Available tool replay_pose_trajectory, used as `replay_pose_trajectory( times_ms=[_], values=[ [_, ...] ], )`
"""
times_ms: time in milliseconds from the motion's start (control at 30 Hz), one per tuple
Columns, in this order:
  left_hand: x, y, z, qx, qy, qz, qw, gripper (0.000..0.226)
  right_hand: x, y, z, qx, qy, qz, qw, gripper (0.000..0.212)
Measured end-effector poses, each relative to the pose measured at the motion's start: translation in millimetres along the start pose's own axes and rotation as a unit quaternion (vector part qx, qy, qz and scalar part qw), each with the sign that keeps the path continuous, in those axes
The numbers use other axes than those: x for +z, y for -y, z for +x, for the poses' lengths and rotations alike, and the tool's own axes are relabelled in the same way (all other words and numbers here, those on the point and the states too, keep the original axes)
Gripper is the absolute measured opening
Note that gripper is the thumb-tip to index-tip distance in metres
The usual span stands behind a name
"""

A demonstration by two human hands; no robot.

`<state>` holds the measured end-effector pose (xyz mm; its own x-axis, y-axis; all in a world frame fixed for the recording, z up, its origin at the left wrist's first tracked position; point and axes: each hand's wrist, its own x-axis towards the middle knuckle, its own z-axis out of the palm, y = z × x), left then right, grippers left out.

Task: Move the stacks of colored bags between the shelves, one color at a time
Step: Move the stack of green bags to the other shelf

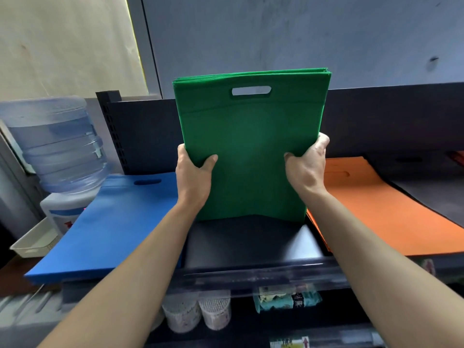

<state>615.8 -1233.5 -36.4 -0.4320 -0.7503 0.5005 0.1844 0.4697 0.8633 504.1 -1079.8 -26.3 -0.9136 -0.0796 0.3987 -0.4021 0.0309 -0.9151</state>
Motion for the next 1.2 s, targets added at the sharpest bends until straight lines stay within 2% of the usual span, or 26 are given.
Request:
replay_pose_trajectory(
  times_ms=[167,233,367,567,767,933,1067,1200],
  values=[
    [2,-10,7,0.010,-0.006,0.013,1.000,0.039,1,8,3,-0.007,0.009,0.007,1.000,0.045],
    [1,-10,11,0.015,-0.009,0.010,1.000,0.042,-3,13,6,0.018,0.032,0.017,0.999,0.045],
    [0,7,0,-0.004,0.010,0.013,1.000,0.040,-9,7,4,0.087,0.070,-0.057,0.992,0.036],
    [4,-3,6,0.002,-0.019,0.015,1.000,0.037,-4,13,9,0.057,0.061,-0.040,0.996,0.035],
    [6,7,0,-0.029,-0.002,0.031,0.999,0.034,-2,-4,8,0.064,0.066,-0.072,0.993,0.037],
    [7,-15,16,0.002,-0.004,0.067,0.998,0.037,-5,14,16,0.027,0.040,-0.086,0.995,0.036],
    [-2,-36,46,-0.028,0.044,0.162,0.985,0.045,-11,38,35,0.022,0.067,-0.173,0.982,0.042],
    [-7,-34,45,-0.113,0.143,0.206,0.961,0.023,-6,20,44,0.081,0.127,-0.276,0.949,0.052]
  ],
)
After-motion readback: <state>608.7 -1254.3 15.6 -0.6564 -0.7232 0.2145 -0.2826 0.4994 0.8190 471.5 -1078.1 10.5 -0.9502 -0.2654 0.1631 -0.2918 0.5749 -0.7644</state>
